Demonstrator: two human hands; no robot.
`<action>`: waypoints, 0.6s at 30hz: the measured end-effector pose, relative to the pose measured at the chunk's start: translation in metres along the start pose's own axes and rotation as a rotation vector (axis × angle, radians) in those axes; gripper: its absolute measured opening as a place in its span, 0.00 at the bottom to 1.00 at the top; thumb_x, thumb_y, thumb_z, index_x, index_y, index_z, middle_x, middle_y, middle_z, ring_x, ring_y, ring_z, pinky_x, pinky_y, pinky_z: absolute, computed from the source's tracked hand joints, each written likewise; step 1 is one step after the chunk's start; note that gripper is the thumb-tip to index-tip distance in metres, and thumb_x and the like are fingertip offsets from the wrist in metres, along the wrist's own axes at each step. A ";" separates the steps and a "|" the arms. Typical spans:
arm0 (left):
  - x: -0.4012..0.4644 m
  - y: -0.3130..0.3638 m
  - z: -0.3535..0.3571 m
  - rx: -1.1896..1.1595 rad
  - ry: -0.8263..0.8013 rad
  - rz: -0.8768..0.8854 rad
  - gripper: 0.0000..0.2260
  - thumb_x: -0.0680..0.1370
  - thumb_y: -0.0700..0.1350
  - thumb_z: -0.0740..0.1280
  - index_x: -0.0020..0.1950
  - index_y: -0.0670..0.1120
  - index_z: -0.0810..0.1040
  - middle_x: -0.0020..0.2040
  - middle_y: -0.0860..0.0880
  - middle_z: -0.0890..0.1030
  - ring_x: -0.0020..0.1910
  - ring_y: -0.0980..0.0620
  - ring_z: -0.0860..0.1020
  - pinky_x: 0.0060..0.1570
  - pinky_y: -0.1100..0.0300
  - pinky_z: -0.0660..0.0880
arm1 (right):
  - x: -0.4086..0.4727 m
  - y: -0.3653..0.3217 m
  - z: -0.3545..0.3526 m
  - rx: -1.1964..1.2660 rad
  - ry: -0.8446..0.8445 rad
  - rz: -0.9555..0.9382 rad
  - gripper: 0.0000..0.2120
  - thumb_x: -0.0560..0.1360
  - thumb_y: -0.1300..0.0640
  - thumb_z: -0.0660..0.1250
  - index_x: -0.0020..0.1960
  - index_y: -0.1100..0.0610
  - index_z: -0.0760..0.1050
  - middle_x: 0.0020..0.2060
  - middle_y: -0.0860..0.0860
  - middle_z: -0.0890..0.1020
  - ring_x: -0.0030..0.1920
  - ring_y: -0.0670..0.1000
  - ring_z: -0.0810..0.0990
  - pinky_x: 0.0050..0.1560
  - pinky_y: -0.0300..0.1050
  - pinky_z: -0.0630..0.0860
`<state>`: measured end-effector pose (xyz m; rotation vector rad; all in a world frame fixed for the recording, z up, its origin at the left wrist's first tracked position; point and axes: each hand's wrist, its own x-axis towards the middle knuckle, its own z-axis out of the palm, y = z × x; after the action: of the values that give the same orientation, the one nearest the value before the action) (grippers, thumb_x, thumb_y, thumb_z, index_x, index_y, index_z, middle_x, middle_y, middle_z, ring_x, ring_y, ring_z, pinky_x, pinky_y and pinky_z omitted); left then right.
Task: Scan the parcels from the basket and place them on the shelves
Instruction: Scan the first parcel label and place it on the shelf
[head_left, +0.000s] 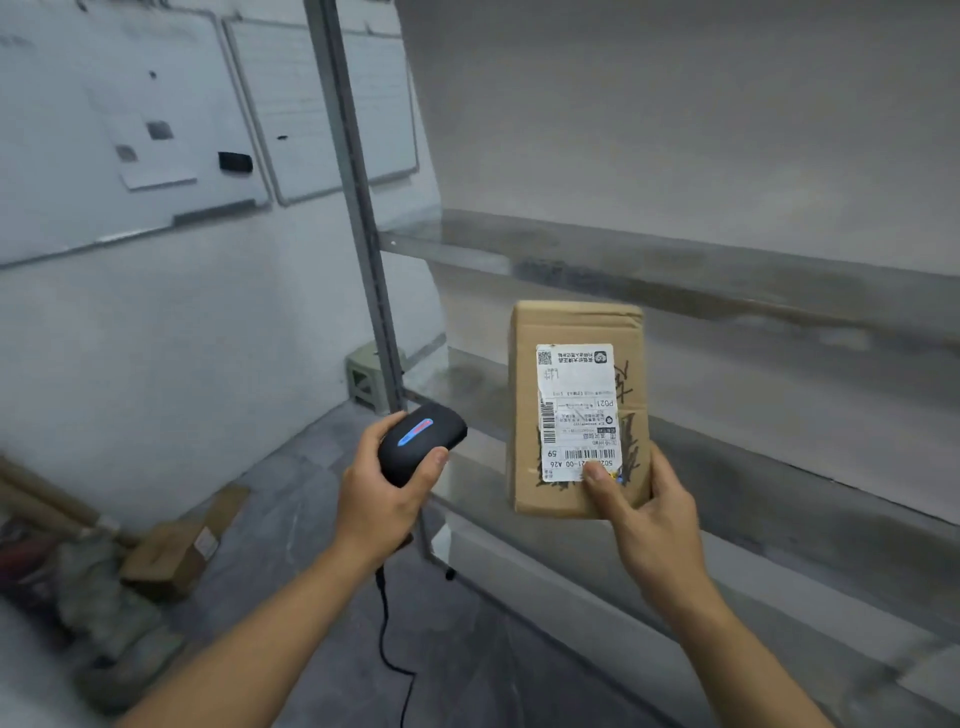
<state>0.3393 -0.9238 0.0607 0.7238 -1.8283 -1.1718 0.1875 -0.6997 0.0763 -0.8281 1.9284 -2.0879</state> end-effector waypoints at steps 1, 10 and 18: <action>0.004 -0.003 -0.007 -0.005 0.024 -0.007 0.28 0.66 0.69 0.74 0.63 0.63 0.75 0.52 0.61 0.84 0.45 0.48 0.85 0.49 0.41 0.83 | 0.007 -0.004 0.012 0.003 -0.010 -0.016 0.21 0.76 0.56 0.74 0.67 0.53 0.76 0.56 0.40 0.85 0.58 0.43 0.83 0.59 0.37 0.79; 0.078 -0.031 -0.050 -0.028 0.171 -0.067 0.24 0.65 0.67 0.76 0.57 0.69 0.73 0.51 0.56 0.85 0.43 0.43 0.85 0.47 0.40 0.83 | 0.100 -0.022 0.117 0.090 -0.093 -0.163 0.18 0.76 0.53 0.73 0.65 0.55 0.77 0.56 0.44 0.86 0.57 0.46 0.84 0.57 0.39 0.79; 0.179 -0.047 -0.060 0.002 0.227 -0.074 0.29 0.62 0.71 0.77 0.59 0.66 0.73 0.53 0.51 0.84 0.43 0.42 0.85 0.44 0.43 0.84 | 0.212 -0.025 0.197 0.180 -0.073 -0.261 0.20 0.77 0.56 0.73 0.68 0.57 0.75 0.58 0.47 0.85 0.60 0.47 0.83 0.63 0.46 0.78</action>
<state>0.3043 -1.1129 0.0910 0.8944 -1.6261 -1.0870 0.1177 -0.9691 0.1590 -1.1487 1.6412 -2.2978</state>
